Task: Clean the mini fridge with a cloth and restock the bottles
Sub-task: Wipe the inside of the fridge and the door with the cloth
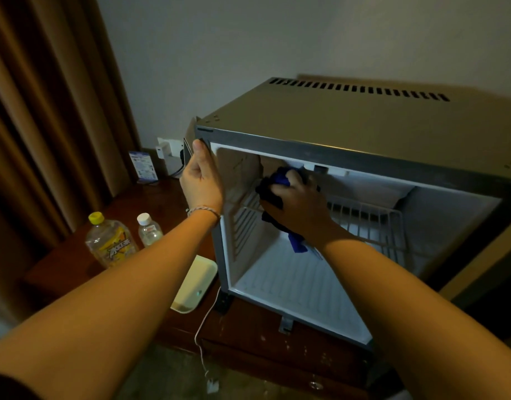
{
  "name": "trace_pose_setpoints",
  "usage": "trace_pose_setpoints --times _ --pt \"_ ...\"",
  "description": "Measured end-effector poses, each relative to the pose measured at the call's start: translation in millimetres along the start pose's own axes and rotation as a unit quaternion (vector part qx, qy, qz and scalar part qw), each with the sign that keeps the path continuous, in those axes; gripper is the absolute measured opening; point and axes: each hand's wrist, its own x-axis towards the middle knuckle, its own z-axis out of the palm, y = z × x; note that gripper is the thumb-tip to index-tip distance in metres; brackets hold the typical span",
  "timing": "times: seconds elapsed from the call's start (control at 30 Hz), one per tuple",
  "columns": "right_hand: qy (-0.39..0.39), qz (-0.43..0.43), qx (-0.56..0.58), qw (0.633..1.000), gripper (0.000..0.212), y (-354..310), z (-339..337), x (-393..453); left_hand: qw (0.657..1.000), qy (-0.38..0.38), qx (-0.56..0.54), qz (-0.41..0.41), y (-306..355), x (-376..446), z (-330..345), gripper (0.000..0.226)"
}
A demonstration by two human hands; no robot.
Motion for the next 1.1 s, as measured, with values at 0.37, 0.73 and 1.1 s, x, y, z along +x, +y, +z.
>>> trace_pose_setpoints --times 0.37,0.73,1.1 --pt "-0.004 0.097 0.002 0.995 0.032 21.1 -31.6 -40.5 0.992 -0.063 -0.039 -0.103 -9.2 -16.0 -9.9 0.052" --pt "-0.008 0.210 -0.034 0.977 0.067 37.6 -48.9 -64.8 0.997 -0.035 -0.024 -0.071 -11.0 -19.5 -7.7 0.052" --pt "-0.014 0.152 0.017 0.988 0.051 25.1 -6.9 -22.4 0.997 -0.009 -0.009 -0.079 -17.4 -18.0 -2.0 0.050"
